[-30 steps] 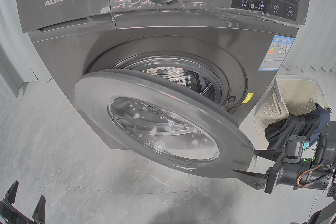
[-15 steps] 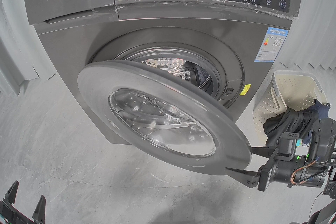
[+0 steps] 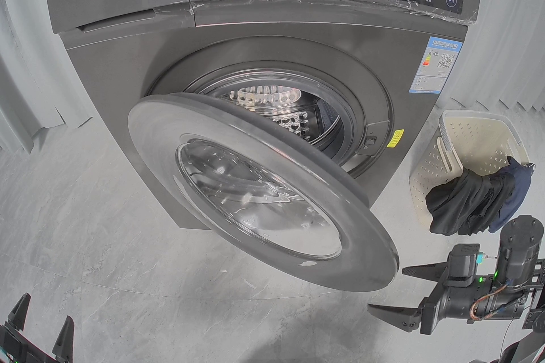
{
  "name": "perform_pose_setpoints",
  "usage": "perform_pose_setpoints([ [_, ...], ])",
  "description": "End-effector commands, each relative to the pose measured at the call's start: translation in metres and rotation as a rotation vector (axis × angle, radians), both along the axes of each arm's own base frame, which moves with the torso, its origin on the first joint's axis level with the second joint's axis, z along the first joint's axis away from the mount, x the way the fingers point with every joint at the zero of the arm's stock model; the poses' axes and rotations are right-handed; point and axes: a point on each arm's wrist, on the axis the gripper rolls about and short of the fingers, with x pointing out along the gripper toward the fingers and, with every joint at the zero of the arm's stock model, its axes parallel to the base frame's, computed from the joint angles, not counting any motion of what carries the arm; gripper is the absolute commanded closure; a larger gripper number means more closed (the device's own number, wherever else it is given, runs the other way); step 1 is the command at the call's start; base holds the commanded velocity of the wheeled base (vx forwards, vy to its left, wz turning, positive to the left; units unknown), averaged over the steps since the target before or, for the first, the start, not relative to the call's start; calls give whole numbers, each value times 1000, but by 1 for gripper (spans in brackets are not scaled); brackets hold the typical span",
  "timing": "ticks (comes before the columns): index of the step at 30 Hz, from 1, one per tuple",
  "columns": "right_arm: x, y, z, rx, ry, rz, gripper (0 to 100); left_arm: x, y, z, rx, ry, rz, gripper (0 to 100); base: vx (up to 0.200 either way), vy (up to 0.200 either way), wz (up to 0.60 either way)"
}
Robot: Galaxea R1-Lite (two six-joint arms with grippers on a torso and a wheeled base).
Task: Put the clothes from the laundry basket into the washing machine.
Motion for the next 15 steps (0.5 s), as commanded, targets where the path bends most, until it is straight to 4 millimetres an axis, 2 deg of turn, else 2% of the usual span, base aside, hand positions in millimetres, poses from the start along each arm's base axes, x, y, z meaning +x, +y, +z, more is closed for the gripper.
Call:
perform_pose_setpoints([
  [1,-13,-25,-11,-31,19,-68,0,0,0,-5,0,4,1,0,0,0,0],
  [5,-4,-42,-17,-73,25,-182,0,0,0,-5,0,4,1,0,0,0,0],
  [7,7,-48,-17,-86,30,-239,0,0,0,-5,0,4,1,0,0,0,0],
  [15,55,-39,-4,-60,0,-311,0,0,0,-5,0,4,-1,0,0,0,0],
])
